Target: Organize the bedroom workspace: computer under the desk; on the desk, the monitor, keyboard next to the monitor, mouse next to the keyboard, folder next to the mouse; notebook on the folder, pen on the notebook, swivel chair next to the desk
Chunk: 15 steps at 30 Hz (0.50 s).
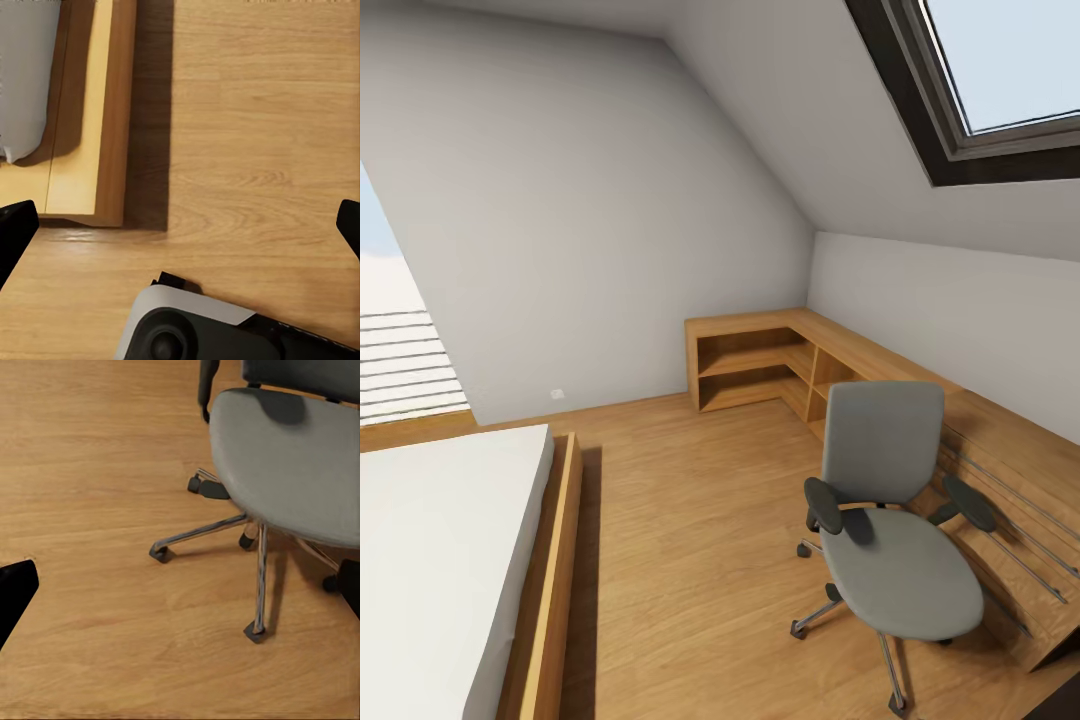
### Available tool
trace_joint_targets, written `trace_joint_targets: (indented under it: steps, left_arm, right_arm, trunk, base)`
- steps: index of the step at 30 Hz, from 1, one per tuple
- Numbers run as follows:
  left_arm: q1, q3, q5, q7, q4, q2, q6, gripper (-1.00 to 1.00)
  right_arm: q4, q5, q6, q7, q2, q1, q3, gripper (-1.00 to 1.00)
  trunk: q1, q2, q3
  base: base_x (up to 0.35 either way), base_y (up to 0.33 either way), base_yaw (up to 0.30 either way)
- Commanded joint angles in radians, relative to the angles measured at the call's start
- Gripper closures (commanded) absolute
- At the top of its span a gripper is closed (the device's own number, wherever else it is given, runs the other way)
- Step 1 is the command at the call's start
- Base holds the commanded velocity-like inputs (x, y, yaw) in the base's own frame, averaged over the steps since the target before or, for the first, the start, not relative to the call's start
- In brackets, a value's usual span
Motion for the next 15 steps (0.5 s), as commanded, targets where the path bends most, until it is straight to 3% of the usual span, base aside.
trace_joint_targets:
  steps: [1, 8, 15]
  left_arm:
    - [0.000, -0.004, -0.001, 0.008, -0.002, 0.000, -0.001, -1.00]
    - [0.000, -0.004, -0.001, 0.008, -0.001, 0.001, 0.000, -1.00]
    - [0.000, -0.006, -0.001, 0.007, -0.001, 0.001, 0.000, -1.00]
  right_arm:
    - [0.002, 0.001, -0.003, -0.006, 0.001, 0.004, 0.009, -1.00]
    - [-0.004, -0.007, 0.000, 0.017, 0.021, 0.019, 0.002, -1.00]
    - [-0.005, -0.051, 0.004, 0.021, 0.038, 0.021, -0.010, -1.00]
  trunk:
    - [0.001, -0.002, -0.002]
    - [0.001, -0.002, -0.002]
    - [0.001, -0.002, -0.002]
  base:
    - [0.000, 0.000, 0.000]
    - [0.018, -0.027, 0.000]
    - [0.164, -0.182, 0.011]
